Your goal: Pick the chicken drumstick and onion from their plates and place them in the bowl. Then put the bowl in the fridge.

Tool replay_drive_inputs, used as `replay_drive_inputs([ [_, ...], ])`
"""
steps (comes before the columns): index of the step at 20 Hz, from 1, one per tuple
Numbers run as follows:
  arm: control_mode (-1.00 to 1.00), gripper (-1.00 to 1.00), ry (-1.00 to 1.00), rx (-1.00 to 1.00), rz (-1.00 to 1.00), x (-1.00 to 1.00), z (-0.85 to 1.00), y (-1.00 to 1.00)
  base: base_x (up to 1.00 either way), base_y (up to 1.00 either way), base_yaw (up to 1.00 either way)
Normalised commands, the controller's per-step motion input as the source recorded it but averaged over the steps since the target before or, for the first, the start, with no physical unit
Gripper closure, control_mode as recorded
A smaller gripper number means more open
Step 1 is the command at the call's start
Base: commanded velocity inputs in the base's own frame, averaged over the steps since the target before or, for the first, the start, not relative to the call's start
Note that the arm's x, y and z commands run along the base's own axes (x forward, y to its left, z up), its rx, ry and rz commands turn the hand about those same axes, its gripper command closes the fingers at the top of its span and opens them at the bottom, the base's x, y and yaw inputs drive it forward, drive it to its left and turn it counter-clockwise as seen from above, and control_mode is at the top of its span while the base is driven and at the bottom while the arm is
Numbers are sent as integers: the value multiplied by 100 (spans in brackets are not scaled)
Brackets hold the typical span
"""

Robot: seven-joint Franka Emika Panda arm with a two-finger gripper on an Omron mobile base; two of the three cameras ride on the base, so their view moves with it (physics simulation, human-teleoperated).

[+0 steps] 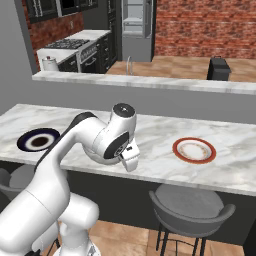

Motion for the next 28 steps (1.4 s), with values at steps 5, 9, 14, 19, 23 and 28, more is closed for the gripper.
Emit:
replay_drive_inputs([
  [5, 100, 100, 0, 0, 0, 0, 0, 0, 0, 0, 0],
  [9, 100, 100, 0, 0, 0, 0, 0, 0, -16, 0, 0],
  [14, 100, 100, 0, 0, 0, 0, 0, 0, -61, -20, -5],
  [19, 100, 100, 0, 0, 0, 0, 0, 0, -61, -23, -7],
  [23, 100, 100, 0, 0, 0, 0, 0, 0, -17, 0, -60],
  [28, 100, 100, 0, 0, 0, 0, 0, 0, 0, 8, -92],
])
